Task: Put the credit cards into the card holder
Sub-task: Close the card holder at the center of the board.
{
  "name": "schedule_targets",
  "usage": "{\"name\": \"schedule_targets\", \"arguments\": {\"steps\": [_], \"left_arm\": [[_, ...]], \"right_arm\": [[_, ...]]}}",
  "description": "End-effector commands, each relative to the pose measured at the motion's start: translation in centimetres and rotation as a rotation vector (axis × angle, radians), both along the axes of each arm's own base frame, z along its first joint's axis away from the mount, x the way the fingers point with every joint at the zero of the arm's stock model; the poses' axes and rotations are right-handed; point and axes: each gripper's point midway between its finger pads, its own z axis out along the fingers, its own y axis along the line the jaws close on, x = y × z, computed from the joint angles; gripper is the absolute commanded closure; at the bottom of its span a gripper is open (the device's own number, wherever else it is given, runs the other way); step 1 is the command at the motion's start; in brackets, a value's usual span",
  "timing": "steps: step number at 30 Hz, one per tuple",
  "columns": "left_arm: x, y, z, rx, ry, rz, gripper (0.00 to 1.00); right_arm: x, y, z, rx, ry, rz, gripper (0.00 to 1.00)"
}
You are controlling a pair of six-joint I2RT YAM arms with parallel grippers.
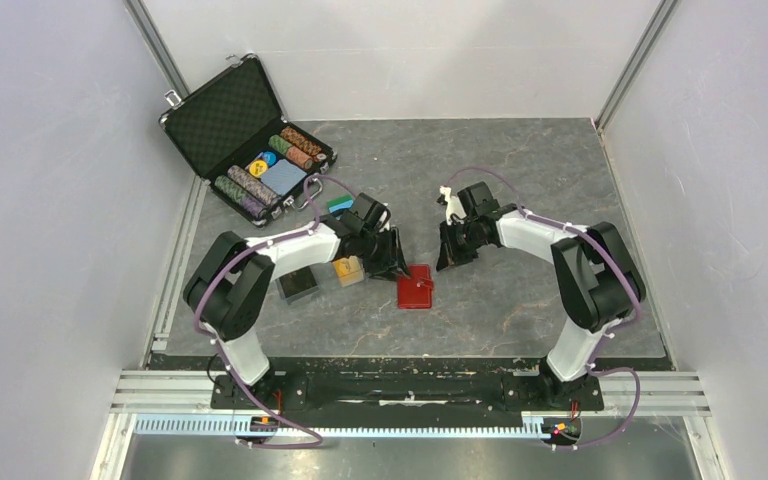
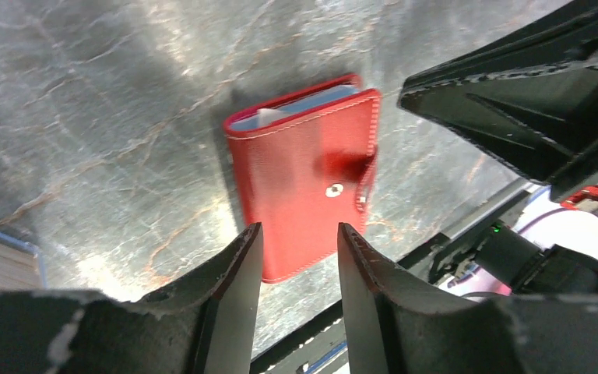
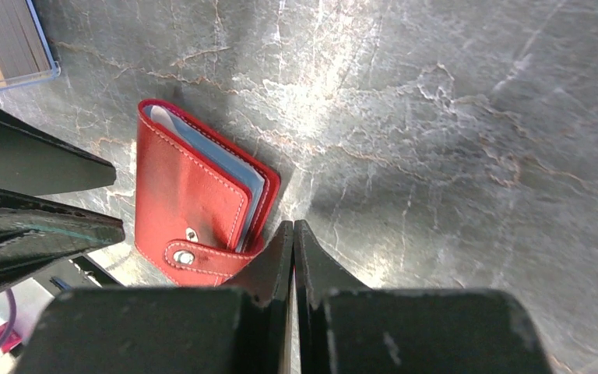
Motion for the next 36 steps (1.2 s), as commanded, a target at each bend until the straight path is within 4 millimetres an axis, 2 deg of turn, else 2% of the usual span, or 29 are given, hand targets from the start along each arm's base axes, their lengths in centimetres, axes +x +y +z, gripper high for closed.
{"name": "schedule_targets", "arguments": {"steps": [1, 4, 12, 15, 18, 26, 30, 36], "left_arm": [[1.0, -2.0, 3.7, -0.142, -0.098, -0.042, 0.54], [0.8, -3.0, 4.0, -0.190, -0.081, -0.073, 0.56], [0.9, -4.7, 1.6, -0.179, -0.024, -0.111, 0.66], [0.7, -5.2, 1.2, -0.172, -0.018, -0.130, 0.76], [0.7, -5.1, 1.1, -0.160, -0.022, -0.135, 0.85], [0.8, -5.4, 1.7, -0.186, -0.032, -0.137, 0.83], [0.9, -5.4, 1.8, -0.186, -0.038, -0.137, 0.97], [1.1, -4.8, 1.7, -0.129, -0.057, -0.143, 0.98]], "right_arm": [[1.1, -0.2, 3.1, -0.002, -0.102, 0.017, 1.00], [0.8, 0.0, 3.8, 0.021, -0.107, 0.026, 1.00], [-0.2, 0.8, 4.2, 0.077, -0.080, 0.028, 1.00], [-0.5, 1.0, 4.1, 0.079, -0.079, 0.034, 1.00], [-0.8, 1.1, 3.8, 0.074, -0.071, 0.039, 1.00], [-1.2, 1.4, 3.6, 0.082, -0.066, 0.051, 1.00], [-1.5, 1.9, 3.8, 0.091, -0.067, 0.061, 1.00], [-1.6, 2.6, 4.3, 0.112, -0.076, 0.081, 1.00]]}}
